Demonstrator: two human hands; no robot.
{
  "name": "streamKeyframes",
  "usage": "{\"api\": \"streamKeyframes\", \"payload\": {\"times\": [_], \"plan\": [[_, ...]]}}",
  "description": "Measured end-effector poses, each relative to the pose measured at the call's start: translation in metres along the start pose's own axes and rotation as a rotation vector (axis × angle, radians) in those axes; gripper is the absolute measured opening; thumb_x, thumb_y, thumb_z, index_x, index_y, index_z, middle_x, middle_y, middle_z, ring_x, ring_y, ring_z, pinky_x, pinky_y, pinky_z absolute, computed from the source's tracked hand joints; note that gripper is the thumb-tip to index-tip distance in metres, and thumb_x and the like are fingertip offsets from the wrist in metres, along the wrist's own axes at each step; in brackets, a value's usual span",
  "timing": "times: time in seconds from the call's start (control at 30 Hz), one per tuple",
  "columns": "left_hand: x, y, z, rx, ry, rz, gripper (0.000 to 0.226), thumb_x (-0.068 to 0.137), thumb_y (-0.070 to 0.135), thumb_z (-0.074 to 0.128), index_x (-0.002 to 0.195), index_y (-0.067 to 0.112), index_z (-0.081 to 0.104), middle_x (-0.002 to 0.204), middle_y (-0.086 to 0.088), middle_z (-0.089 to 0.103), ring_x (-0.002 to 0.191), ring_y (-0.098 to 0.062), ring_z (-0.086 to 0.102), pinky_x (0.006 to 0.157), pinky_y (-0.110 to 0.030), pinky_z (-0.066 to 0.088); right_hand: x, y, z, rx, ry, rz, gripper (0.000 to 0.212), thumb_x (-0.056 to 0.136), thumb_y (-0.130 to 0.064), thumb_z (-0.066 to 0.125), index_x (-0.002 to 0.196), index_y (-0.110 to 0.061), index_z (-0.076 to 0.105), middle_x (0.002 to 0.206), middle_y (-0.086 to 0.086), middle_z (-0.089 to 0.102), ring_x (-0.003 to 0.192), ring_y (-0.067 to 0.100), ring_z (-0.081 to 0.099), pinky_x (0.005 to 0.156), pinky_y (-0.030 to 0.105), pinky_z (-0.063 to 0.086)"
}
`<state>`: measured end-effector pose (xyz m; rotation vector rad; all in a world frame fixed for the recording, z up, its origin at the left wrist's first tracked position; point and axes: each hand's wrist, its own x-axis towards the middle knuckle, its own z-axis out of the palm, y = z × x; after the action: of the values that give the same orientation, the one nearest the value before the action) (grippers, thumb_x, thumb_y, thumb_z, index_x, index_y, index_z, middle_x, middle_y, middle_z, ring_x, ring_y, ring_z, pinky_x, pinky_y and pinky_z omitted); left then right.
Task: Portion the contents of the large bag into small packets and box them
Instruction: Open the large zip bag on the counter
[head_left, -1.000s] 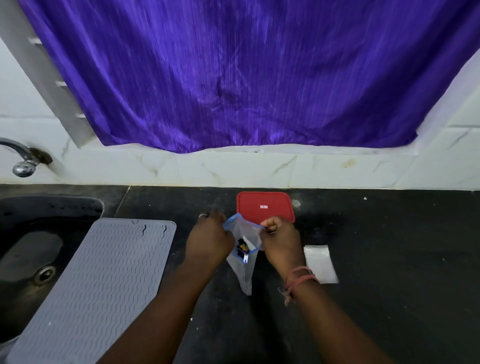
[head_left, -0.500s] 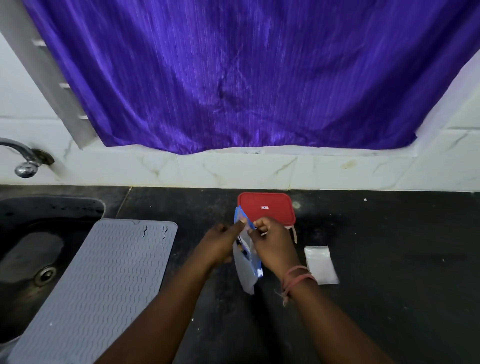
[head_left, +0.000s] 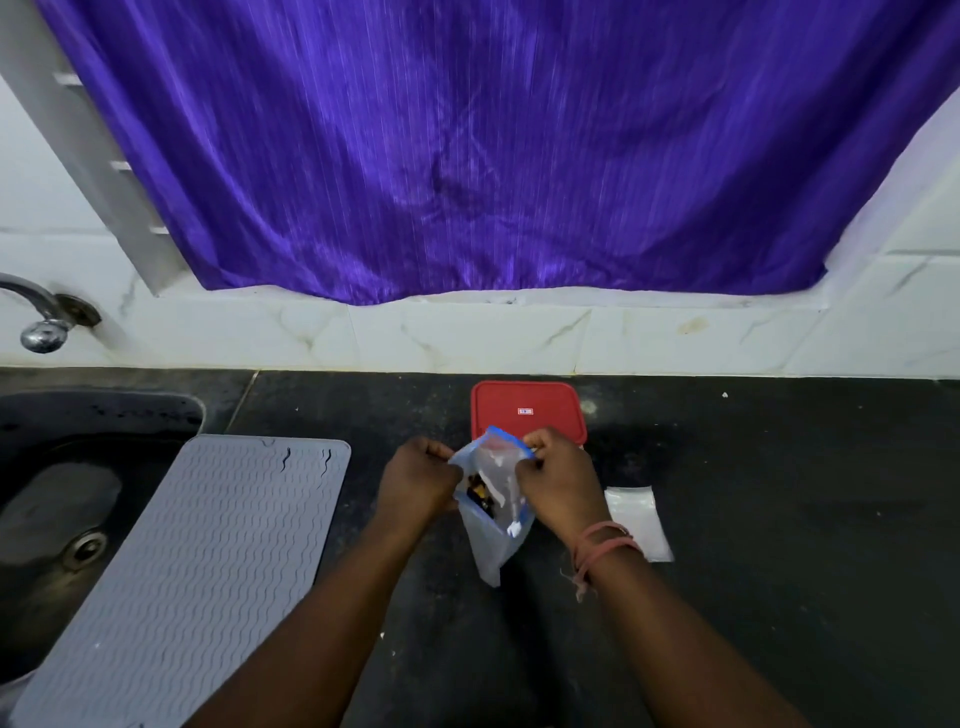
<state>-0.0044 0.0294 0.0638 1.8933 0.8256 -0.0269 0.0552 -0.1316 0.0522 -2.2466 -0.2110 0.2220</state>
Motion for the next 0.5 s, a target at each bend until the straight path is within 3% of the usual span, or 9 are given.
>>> {"api": "streamKeyframes", "payload": {"times": [0.07, 0.17, 0.3, 0.4, 0.5], "plan": [[0.004, -0.003, -0.005, 0.182, 0.044, 0.034, 0.02, 0.079, 0.011, 0.066, 0.097, 0.022, 0.068, 0.094, -0.004, 0.07, 0.08, -0.02, 0.067, 0.075, -0.034, 0.059, 0.003, 0.007, -0.006, -0.019, 0.076, 0.005, 0.019, 0.086, -0.008, 0.059, 0.102, -0.016, 0.067, 0.09, 0.0, 0.069, 0.087, 0.019, 0.066, 0.077, 0.024, 0.047], [0.001, -0.001, -0.007, 0.403, 0.042, 0.138, 0.047, 0.077, 0.012, 0.066, 0.122, 0.027, 0.064, 0.118, -0.008, 0.064, 0.092, -0.024, 0.067, 0.083, -0.038, 0.059, 0.002, 0.006, -0.005, -0.034, 0.151, -0.052, 0.021, 0.089, -0.007, 0.057, 0.107, -0.014, 0.066, 0.096, 0.003, 0.07, 0.088, 0.019, 0.065, 0.08, 0.027, 0.05], [-0.009, 0.011, 0.006, 0.534, -0.114, 0.289, 0.074, 0.078, 0.01, 0.068, 0.145, 0.028, 0.044, 0.143, -0.014, 0.042, 0.122, -0.037, 0.055, 0.096, -0.046, 0.053, -0.005, -0.002, 0.008, -0.078, 0.054, -0.26, 0.022, 0.094, -0.006, 0.049, 0.108, -0.014, 0.063, 0.096, 0.003, 0.066, 0.087, 0.017, 0.06, 0.073, 0.027, 0.041], [-0.011, 0.015, 0.01, 0.487, -0.082, 0.292, 0.068, 0.083, 0.007, 0.061, 0.147, 0.021, 0.041, 0.143, -0.018, 0.042, 0.117, -0.04, 0.059, 0.093, -0.04, 0.052, -0.007, -0.003, 0.009, -0.086, -0.086, -0.339, 0.024, 0.097, -0.004, 0.046, 0.112, -0.015, 0.061, 0.101, 0.002, 0.063, 0.091, 0.017, 0.058, 0.073, 0.027, 0.038], [-0.014, 0.016, 0.002, 0.446, -0.042, 0.298, 0.061, 0.082, -0.003, 0.053, 0.138, 0.02, 0.053, 0.134, -0.018, 0.052, 0.112, -0.038, 0.062, 0.088, -0.035, 0.051, -0.003, 0.001, -0.001, -0.11, -0.05, -0.33, 0.035, 0.092, 0.004, 0.046, 0.115, -0.015, 0.064, 0.107, 0.002, 0.066, 0.095, 0.013, 0.059, 0.076, 0.02, 0.038]]}}
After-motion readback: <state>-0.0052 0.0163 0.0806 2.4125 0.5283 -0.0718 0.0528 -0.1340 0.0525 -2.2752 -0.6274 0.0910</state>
